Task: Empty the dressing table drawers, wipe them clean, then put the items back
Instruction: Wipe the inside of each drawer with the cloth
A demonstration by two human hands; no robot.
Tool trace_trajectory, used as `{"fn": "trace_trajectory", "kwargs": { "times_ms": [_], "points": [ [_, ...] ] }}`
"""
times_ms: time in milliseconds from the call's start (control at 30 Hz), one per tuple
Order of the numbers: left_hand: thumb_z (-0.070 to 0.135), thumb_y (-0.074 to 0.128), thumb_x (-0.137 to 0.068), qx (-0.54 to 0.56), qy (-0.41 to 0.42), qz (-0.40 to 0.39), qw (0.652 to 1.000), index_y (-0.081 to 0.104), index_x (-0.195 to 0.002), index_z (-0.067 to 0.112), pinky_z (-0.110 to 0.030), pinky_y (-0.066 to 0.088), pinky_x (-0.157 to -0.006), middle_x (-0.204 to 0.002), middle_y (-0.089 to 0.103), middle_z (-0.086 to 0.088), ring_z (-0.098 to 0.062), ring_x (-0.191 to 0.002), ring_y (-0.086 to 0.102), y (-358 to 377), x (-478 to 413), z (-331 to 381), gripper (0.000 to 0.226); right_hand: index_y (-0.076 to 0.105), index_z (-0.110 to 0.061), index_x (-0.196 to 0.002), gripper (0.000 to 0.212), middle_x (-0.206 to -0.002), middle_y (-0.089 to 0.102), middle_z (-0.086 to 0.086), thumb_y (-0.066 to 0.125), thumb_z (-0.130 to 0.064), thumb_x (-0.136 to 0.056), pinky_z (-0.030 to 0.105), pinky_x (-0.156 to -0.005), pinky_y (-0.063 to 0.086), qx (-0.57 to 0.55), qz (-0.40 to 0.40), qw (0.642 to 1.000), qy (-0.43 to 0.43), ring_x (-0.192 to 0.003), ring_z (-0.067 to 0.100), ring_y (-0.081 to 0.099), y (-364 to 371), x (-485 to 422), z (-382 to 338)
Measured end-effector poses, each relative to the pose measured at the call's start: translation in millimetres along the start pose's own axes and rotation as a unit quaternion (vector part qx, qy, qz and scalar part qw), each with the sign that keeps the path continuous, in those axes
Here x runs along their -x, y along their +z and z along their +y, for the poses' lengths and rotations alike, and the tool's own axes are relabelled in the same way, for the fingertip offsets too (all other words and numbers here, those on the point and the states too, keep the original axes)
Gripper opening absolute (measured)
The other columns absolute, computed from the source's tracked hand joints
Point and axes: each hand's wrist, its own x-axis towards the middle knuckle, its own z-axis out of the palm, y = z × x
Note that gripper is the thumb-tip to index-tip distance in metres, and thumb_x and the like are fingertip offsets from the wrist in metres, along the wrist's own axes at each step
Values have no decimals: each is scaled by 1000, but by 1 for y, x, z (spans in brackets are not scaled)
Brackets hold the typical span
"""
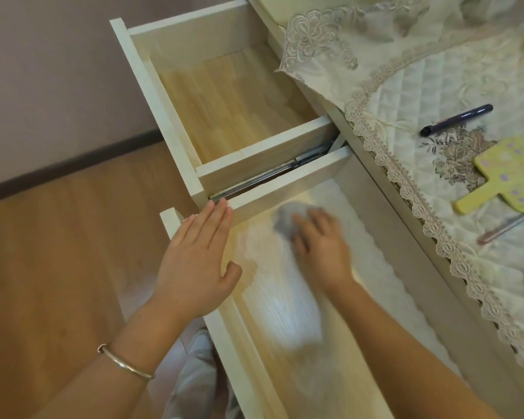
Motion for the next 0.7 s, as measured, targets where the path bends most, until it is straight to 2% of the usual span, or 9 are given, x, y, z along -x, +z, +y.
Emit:
{"fn": "trace_trajectory", "kwargs": {
  "times_ms": [100, 200, 267, 333, 400, 467, 533, 600, 700],
  "points": [
    [40, 35, -78, 2, 0, 3, 1000, 29, -140, 3, -31, 5, -111, -148, 27, -10, -22, -137, 23, 1, 0, 0, 73, 64, -5, -110, 34, -105, 62, 24, 49, -22, -85, 45, -77, 49, 21, 22, 990, 138, -97, 45, 54, -8, -27, 27],
    [40, 35, -77, 9, 1, 3, 1000, 27, -141, 4, -31, 5, -112, -148, 27, -10, -21, -137, 23, 2, 0, -1, 73, 59, -9, -120, 33, -121, 57, 19, 54, -19, -90, 43, -85, 42, 5, 20, 972, 236, -110, 41, 44, 1, -36, 13],
    [40, 35, -77, 13, 0, 1, 1000, 27, -140, 3, -31, 5, -112, -148, 28, -10, -20, -137, 23, 2, 0, 0, 73, 59, -11, -120, 33, -123, 57, 15, 55, -20, -89, 43, -86, 43, -31, 30, 960, 277, -111, 40, 43, 6, -32, -3],
    [39, 35, -77, 18, 2, 1, 1000, 29, -140, 3, -30, 4, -112, -148, 28, -10, -19, -137, 22, 2, -1, 0, 73, 63, -11, -114, 31, -113, 62, 16, 54, -23, -86, 41, -85, 46, -59, 26, 973, 221, -106, 38, 46, 13, -15, -26],
    [39, 35, -77, 24, 1, 4, 1000, 30, -140, 4, -29, 3, -112, -148, 29, -10, -18, -136, 22, 2, -1, -1, 73, 65, -13, -108, 34, -103, 66, 13, 50, -26, -81, 37, -83, 49, -78, 11, 993, 92, -101, 33, 45, 16, 11, -59],
    [40, 35, -78, 31, 1, 7, 999, 30, -140, 4, -29, 4, -112, -148, 28, -9, -18, -137, 21, 1, -1, -1, 72, 67, -16, -105, 36, -101, 67, 9, 48, -26, -77, 34, -83, 50, -104, -26, 994, -24, -101, 27, 43, 13, 34, -82],
    [39, 34, -79, 38, 6, 5, 999, 29, -140, 4, -30, 5, -111, -148, 27, -9, -18, -137, 21, 0, -1, -1, 71, 68, -16, -104, 34, -101, 68, 9, 49, -26, -78, 34, -80, 53, -104, -53, 989, -88, -99, 25, 44, 5, 45, -70],
    [37, 33, -80, 41, 1, 10, 999, 30, -140, 4, -30, 3, -112, -148, 28, -10, -18, -137, 19, 0, 0, 0, 69, 66, -14, -107, 33, -103, 67, 12, 51, -25, -80, 38, -77, 55, -77, -36, 995, -60, -100, 27, 44, -3, 51, -39],
    [36, 31, -80, 48, -43, 26, 998, 28, -140, 2, -31, 1, -113, -149, 25, -12, -19, -138, 14, 2, 4, 2, 69, 67, -11, -108, 35, -106, 65, 13, 47, -27, -84, 43, -77, 54, -77, 8, 988, 133, -102, 27, 40, -12, 54, -17]
  ]
}}
